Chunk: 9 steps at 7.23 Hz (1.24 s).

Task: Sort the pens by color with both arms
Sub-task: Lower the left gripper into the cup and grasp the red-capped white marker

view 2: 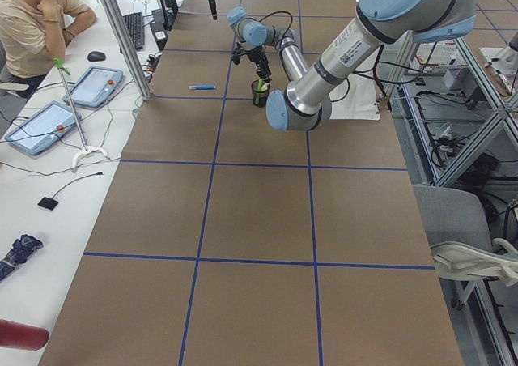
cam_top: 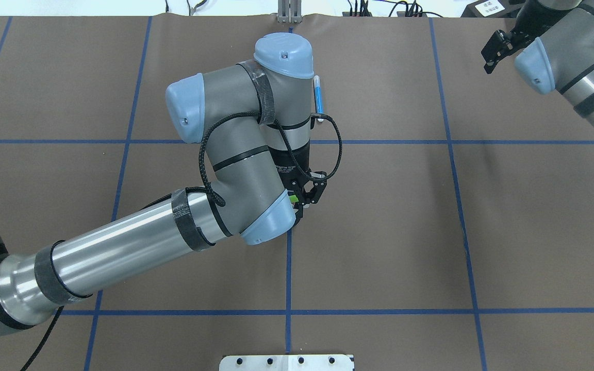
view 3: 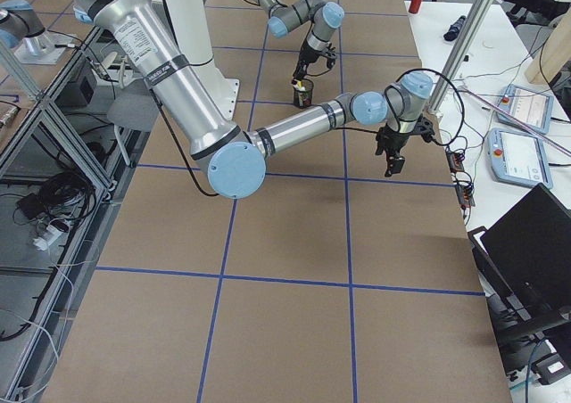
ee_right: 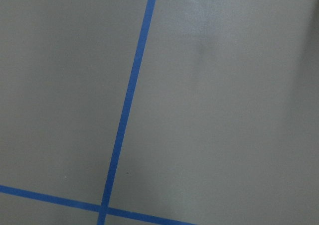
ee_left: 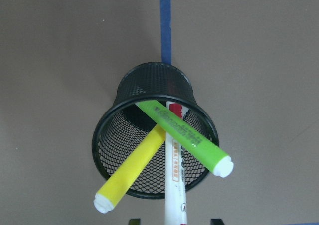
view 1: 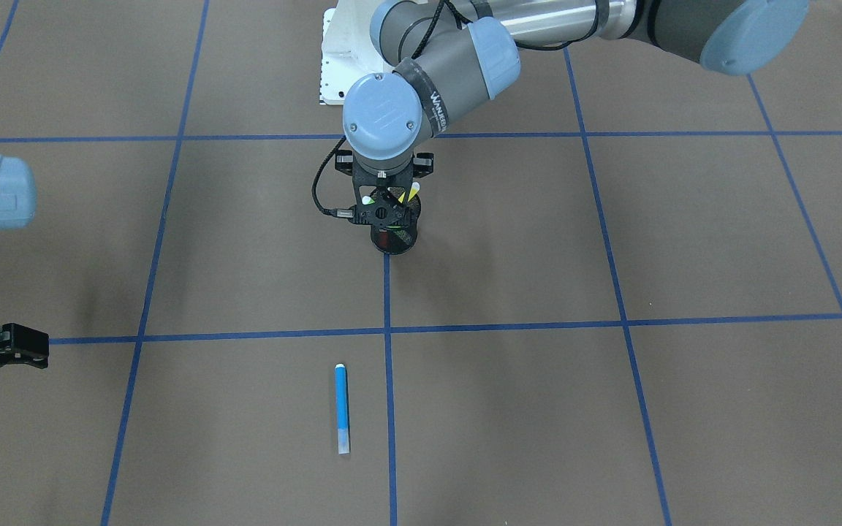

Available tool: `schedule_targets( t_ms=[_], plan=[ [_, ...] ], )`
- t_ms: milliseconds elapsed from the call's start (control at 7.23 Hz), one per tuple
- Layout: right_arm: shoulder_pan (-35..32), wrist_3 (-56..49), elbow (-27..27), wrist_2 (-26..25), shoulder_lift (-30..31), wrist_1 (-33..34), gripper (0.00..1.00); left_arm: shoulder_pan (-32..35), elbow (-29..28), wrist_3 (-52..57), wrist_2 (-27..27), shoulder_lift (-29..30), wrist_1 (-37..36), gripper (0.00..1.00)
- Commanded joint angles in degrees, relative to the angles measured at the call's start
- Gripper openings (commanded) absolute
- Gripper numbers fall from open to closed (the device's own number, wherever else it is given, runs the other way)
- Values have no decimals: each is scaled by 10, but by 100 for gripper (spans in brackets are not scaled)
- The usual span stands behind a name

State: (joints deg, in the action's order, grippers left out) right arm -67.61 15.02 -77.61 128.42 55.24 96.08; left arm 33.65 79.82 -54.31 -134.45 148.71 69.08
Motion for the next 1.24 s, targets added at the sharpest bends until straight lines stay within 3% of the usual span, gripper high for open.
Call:
schedule_targets(
  t_ms=[0, 692, 830, 1107],
  plan=[
    [1, 0, 0, 0, 0, 0, 99, -9, -1, 0, 1, 0, 1, 53],
    [3, 1, 0, 0, 0, 0, 99, -12, -5, 3, 2, -4, 12, 48],
    [3, 0, 1, 0, 0, 0, 99, -13, -5, 6, 2, -5, 12, 43],
    [3, 0, 0, 0, 0, -2, 99, -12, -3, 8, 2, -5, 11, 20]
  ],
)
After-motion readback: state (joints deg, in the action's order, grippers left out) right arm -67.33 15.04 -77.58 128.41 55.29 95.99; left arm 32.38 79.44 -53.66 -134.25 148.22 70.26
